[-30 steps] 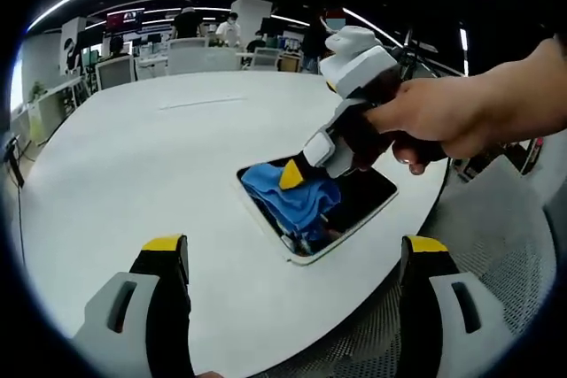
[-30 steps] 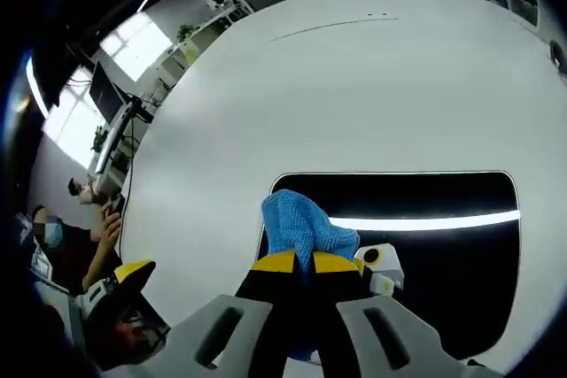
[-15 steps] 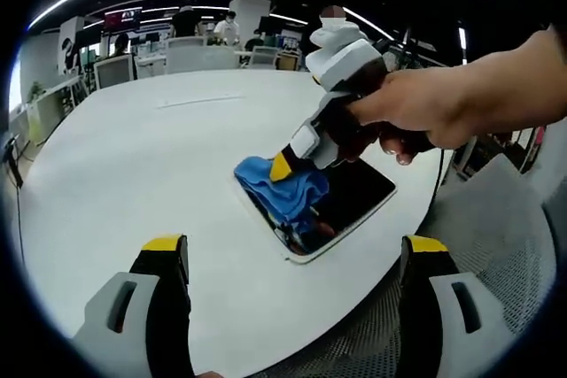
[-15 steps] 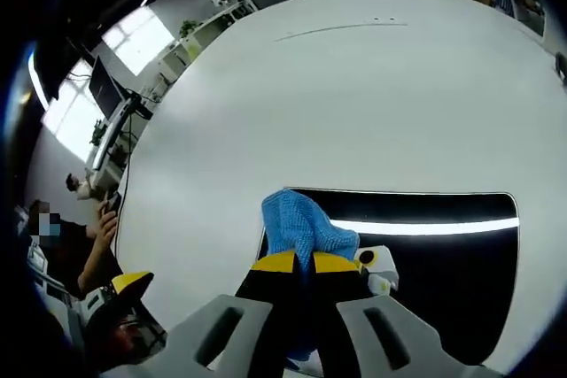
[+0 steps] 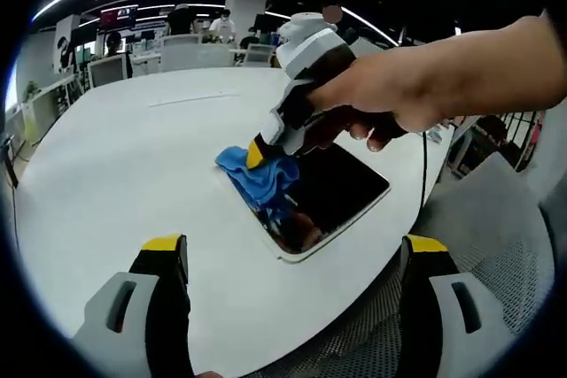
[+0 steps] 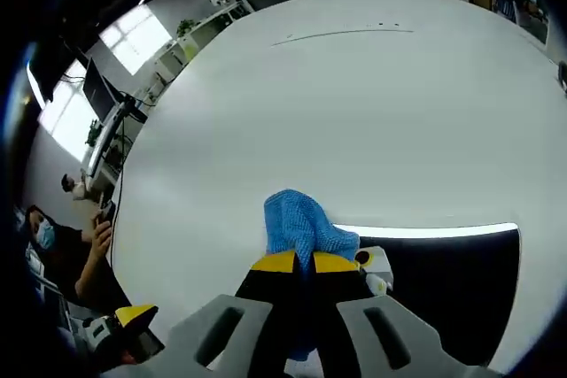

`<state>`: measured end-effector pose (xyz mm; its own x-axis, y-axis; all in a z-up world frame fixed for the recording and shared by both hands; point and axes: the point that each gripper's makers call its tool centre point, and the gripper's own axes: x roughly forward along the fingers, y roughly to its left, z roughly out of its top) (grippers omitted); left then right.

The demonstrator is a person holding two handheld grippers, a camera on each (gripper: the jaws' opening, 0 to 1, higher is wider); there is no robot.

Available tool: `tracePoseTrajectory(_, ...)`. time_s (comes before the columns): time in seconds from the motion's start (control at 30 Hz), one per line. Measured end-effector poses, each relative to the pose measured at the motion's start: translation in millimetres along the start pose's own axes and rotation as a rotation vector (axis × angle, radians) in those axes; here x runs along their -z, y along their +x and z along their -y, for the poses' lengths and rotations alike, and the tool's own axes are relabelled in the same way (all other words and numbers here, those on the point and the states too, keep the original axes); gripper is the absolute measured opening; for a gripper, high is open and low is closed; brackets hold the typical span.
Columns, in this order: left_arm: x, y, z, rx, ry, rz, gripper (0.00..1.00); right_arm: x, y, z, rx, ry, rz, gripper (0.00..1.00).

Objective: Wipe the mirror surface with the cleaning cloth until all visible marks leave the cleaned area.

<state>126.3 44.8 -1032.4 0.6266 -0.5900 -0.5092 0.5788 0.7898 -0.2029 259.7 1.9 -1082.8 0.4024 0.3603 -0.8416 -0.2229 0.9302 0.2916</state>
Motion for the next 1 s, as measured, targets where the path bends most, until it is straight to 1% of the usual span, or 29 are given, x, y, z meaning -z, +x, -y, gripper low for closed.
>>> tracePoseTrajectory(0.03,1.0,0,-2.5,-0.009,-0.014,-0.001,0.99,-0.6,0,0,0.002,-0.006,-0.003,0.00)
tracePoseTrajectory(0.1,-1.1,-2,-6.9,-0.030,-0.006,0.012,0.99,-6.3,4,-1,0.001,-0.037,-0.007,0.00)
tracePoseTrajectory(0.17,-1.9,-2,-6.3,-0.029,0.002,0.015,0.99,-8.6,6,-2,0.004,-0.047,-0.016,0.00)
tracePoseTrajectory(0.3,-2.7,-3,-11.0,-0.057,0.012,0.015,0.99,-7.0,5,-1,0.006,-0.054,-0.026,0.00)
tracePoseTrajectory(0.5,-5.4,-4,-9.9,-0.066,0.056,0.014,0.99,-5.3,3,-1,-0.023,-0.054,-0.025,0.00)
tracePoseTrajectory(0.57,-4.9,-4,-12.6,-0.072,0.047,0.017,0.99,-4.2,1,-1,-0.026,-0.054,-0.021,0.00)
tracePoseTrajectory(0.63,-5.0,-5,-12.9,-0.074,0.032,0.017,0.99,-4.9,3,0,-0.030,-0.072,-0.017,0.00)
tracePoseTrajectory(0.8,-6.0,-5,-14.5,-0.085,0.039,0.020,0.99,-5.4,-1,9,-0.033,-0.056,-0.016,0.00)
tracePoseTrajectory(0.87,-5.8,-5,-15.2,-0.088,0.045,0.022,0.99,-6.5,-3,15,-0.021,-0.063,-0.025,0.00)
tracePoseTrajectory(1.0,-5.6,-7,-18.8,-0.103,0.022,0.025,0.99,-7.3,-6,28,-0.011,-0.055,-0.026,0.00)
